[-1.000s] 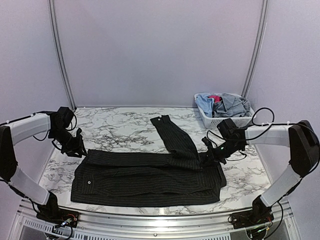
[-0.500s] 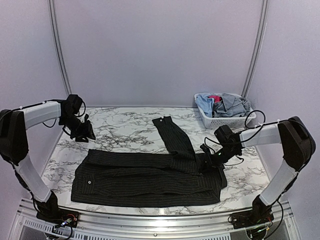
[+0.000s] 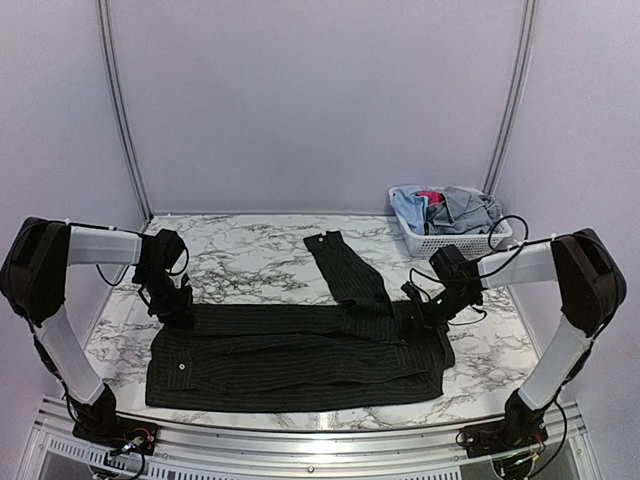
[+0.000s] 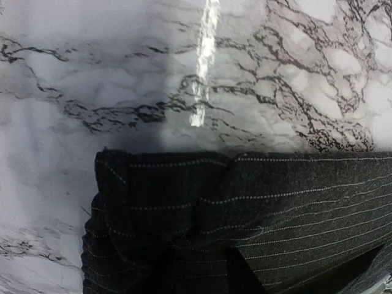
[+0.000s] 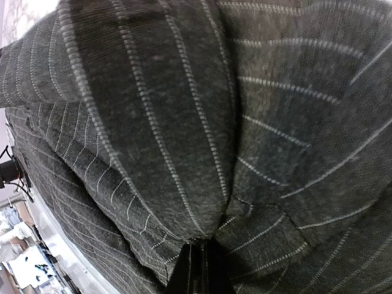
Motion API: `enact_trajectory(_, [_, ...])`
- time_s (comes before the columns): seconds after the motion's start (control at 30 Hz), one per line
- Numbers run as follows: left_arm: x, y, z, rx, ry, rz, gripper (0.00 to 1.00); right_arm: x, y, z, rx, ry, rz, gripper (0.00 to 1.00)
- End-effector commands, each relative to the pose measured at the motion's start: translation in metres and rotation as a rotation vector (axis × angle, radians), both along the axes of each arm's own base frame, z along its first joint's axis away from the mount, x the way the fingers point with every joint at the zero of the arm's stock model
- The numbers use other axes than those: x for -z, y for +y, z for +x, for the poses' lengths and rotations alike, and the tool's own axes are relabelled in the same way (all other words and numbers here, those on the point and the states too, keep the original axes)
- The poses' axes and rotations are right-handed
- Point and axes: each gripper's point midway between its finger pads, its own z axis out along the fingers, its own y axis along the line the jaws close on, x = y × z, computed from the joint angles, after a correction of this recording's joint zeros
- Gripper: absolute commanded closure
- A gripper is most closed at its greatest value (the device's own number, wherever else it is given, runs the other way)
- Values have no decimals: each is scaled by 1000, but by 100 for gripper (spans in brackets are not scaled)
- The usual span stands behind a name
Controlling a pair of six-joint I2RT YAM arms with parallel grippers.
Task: Fold and stack the mixed laundry pile
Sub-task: Fold the 1/3-folded shirt at the center of the board, then smooth out the rectangle-folded shirt at the center of the board.
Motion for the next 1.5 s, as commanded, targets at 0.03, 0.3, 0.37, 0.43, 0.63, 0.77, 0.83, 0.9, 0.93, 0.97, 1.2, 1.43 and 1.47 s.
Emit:
enact_trajectory(0.03, [10,19,2,-45,-9,74,70,-42,-3,24,-7,-126,4,89])
enact_trajectory(0.3, [1,10,10,-25,-35,31,67,-82,-20,40,18,-258,-58,64])
enact_trajectory(0.37, [-2,9,12,-24,-43,25,65,-77,-18,36,10,-230,-73,62])
enact_trajectory(0.43, [-12,4,19,-12,-74,0,61,-78,-9,36,2,-255,-81,55])
enact_trajectory(0.63, [-27,2,29,12,-128,-7,52,-94,4,89,-10,-366,-127,52])
enact_trajectory(0.77, [-43,-3,41,33,-181,-28,38,-107,26,140,-31,-440,-135,46])
enact_trajectory(0.83, [-55,-4,49,44,-223,-34,29,-108,38,164,-40,-471,-141,45])
enact_trajectory(0.9, [-67,-5,56,53,-267,-37,18,-108,56,191,-51,-507,-140,44])
enact_trajectory(0.93, [-74,-6,60,54,-288,-39,12,-103,63,201,-57,-515,-143,43])
enact_trajectory(0.97, [-80,-6,63,53,-305,-39,8,-102,71,212,-62,-532,-147,43])
enact_trajectory(1.2, [-106,-12,72,50,-370,-80,1,-63,102,272,-73,-583,-196,38])
enact_trajectory(1.43, [-113,-15,77,39,-383,-96,1,-41,111,311,-51,-662,-247,27])
enact_trajectory(1.47, [-112,-14,78,37,-382,-88,1,-39,111,316,-47,-677,-258,26])
